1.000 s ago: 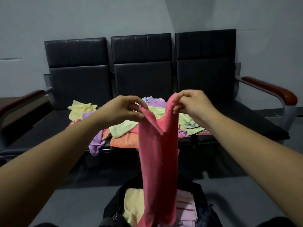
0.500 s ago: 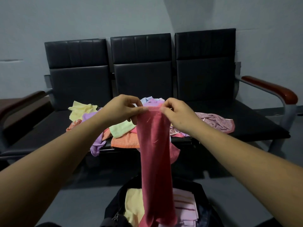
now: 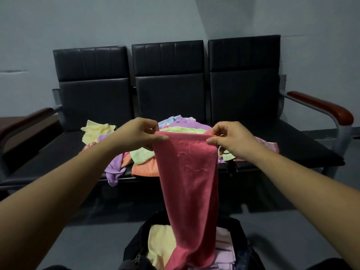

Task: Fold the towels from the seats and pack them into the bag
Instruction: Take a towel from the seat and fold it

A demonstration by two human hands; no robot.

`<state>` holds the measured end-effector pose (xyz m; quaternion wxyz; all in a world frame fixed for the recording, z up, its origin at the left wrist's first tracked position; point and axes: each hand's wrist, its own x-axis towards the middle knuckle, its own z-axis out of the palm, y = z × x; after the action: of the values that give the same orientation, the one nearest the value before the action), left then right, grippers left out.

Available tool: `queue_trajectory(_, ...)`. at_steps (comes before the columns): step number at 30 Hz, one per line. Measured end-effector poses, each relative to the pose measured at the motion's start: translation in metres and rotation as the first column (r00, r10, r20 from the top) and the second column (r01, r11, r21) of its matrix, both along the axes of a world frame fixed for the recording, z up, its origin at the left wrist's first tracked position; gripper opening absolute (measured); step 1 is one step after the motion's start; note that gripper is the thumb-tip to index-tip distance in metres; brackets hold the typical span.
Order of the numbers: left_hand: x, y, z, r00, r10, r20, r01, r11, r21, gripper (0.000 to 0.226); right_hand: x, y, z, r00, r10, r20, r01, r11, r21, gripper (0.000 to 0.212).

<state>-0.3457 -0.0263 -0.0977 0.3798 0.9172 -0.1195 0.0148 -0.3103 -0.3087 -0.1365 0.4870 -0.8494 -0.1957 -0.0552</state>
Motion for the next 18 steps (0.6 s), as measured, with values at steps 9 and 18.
queue_trajectory(9,0.008,-0.008,0.031,0.907,0.177,0.381,-0.13,0.981,-0.146,0.019,0.002,0.009,0.046,0.98,-0.072,0.187,0.058,0.995,0.078,0.01)
queue_trajectory(18,0.013,-0.006,0.063,0.889,0.186,0.419,-0.159,0.982,-0.099,0.017,0.018,0.01,0.082,0.995,-0.096,0.034,0.083,0.958,0.275,0.027)
